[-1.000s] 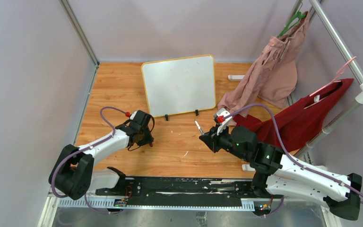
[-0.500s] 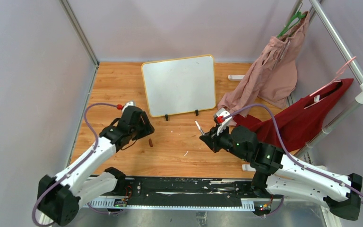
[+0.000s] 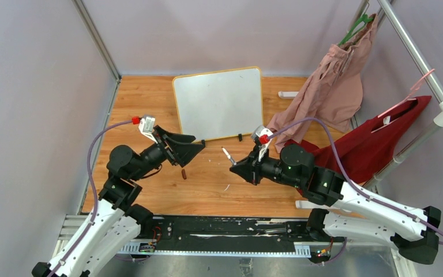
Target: Write a sentence on the whiteboard
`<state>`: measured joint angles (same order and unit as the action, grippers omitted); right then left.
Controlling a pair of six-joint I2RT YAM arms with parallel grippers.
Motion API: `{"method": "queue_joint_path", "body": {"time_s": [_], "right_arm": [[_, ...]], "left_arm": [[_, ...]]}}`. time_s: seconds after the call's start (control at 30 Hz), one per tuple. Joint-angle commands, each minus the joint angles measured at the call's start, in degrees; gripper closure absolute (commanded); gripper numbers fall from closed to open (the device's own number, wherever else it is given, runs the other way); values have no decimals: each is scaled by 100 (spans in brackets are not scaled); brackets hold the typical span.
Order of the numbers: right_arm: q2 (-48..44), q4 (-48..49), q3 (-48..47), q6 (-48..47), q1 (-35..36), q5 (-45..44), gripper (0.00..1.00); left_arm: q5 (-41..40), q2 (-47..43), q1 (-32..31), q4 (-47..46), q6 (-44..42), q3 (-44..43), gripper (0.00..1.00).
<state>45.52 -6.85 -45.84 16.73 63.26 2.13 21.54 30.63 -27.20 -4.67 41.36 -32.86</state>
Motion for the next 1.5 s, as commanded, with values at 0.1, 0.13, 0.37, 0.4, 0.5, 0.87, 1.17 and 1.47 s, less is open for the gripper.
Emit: {"method": "queue_joint_path", "body": {"time_s": [0.1,0.13,0.37,0.4,0.5,0.87,1.17,1.47], "right_arm": [[580,941,-660,395,-42,1252,100],[662,1018,-708,441,-42,1324,100],[1098,1312,-965,589,-42,1790,100],[1135,1336,-982,593,-40,1825,100],[1214,1366,-1028,609,-42,1953,100],[1256,1261,-1058,541,-29,2152,100],[1275,1239,-1033,522,-33,2248,100],[1301,1265,-1047,520,-34,2292,100]], "left_arm": [[2026,246,-42,-1474,342,-24,20],[2096,216,-40,-1483,333,-38,20],[2511,151,-40,-1485,340,-229,21],[2563,158,-45,-1485,345,-239,21],[2605,186,-45,-1485,363,-247,24],[2535,288,-45,-1485,394,-367,47],[2554,250,-48,-1511,434,-374,66],[2571,225,-66,-1511,451,-366,98]]}}
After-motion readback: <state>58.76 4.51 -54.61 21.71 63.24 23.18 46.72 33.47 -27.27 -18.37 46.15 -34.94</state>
